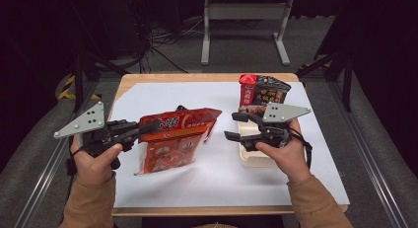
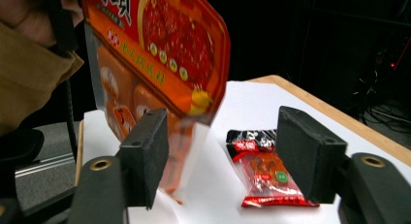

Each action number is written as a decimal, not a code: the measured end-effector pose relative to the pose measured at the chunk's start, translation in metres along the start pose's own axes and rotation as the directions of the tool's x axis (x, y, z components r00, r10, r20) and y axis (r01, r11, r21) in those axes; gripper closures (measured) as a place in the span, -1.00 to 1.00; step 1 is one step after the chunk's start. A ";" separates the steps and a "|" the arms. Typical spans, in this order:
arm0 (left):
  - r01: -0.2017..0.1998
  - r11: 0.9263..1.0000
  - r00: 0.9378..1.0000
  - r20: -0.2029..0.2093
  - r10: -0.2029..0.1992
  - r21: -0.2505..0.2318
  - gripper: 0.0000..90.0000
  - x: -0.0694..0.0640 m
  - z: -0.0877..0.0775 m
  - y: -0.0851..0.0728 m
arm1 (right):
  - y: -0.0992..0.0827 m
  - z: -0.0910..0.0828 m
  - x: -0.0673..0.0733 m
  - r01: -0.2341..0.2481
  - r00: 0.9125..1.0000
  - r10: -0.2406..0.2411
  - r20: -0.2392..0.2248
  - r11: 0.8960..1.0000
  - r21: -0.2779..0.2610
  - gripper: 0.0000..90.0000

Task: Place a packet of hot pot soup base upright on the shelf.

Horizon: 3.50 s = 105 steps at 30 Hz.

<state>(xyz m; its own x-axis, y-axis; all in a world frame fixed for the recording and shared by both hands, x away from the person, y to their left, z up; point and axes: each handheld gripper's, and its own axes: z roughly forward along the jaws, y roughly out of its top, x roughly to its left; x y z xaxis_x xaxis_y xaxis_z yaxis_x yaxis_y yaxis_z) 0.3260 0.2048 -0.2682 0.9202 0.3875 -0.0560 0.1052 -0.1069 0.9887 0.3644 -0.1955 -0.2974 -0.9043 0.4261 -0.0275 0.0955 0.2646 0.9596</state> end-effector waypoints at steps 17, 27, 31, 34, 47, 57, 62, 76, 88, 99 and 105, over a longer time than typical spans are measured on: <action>-0.021 0.999 0.995 0.093 0.023 -0.026 1.00 -0.010 0.027 -0.002 | 0.011 0.027 0.002 0.042 0.984 -0.042 -0.176 0.999 -0.003 0.12; -0.038 0.999 0.996 0.085 0.041 -0.031 1.00 -0.009 0.026 -0.003 | 0.016 0.033 0.008 0.080 0.953 -0.077 -0.293 0.997 -0.003 0.85; -0.023 0.998 0.996 0.087 0.028 -0.054 1.00 -0.006 0.023 -0.004 | 0.020 0.032 0.012 0.088 0.945 -0.088 -0.315 0.996 -0.012 0.99; -0.027 0.997 0.996 0.082 0.033 -0.066 1.00 -0.006 0.024 -0.005 | 0.025 0.028 0.014 0.089 0.951 -0.091 -0.296 0.996 -0.019 0.99; -0.026 0.996 0.998 0.057 0.030 -0.086 0.87 -0.003 0.026 -0.008 | 0.037 0.021 0.016 0.063 0.959 -0.069 -0.274 0.998 -0.030 1.00; -0.003 0.999 1.000 0.016 0.004 -0.035 0.13 0.005 0.031 -0.013 | 0.051 0.008 0.014 0.055 0.972 -0.055 -0.227 0.998 -0.004 1.00; -0.005 1.000 1.000 -0.018 0.005 -0.002 -0.18 0.010 0.032 -0.017 | 0.059 -0.002 0.008 0.053 0.979 -0.052 -0.198 0.999 -0.001 1.00; 0.042 0.993 0.995 -0.097 -0.032 0.107 -0.26 0.028 0.036 -0.033 | 0.086 -0.035 -0.013 0.062 0.995 -0.061 -0.080 0.998 0.011 1.00; 0.071 0.989 0.991 -0.126 -0.055 0.126 -0.30 0.037 0.033 -0.041 | 0.098 -0.058 -0.037 0.066 0.998 -0.066 0.010 0.998 0.023 1.00; 0.084 0.985 0.986 -0.153 -0.060 0.153 -0.38 0.043 0.035 -0.047 | 0.094 -0.073 -0.056 0.045 0.994 -0.048 0.096 0.999 0.029 1.00; 0.091 0.984 0.985 -0.160 -0.066 0.155 -0.39 0.044 0.035 -0.048 | 0.091 -0.078 -0.062 0.045 0.989 -0.050 0.139 0.998 0.039 1.00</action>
<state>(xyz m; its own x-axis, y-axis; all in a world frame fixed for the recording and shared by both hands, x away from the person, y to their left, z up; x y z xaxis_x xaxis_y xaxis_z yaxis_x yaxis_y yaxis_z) 0.3746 0.1951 -0.3234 0.8389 0.5353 -0.0982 0.2460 -0.2120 0.9458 0.3968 -0.2658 -0.1865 -0.8410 0.5288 -0.1143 0.0709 0.3171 0.9457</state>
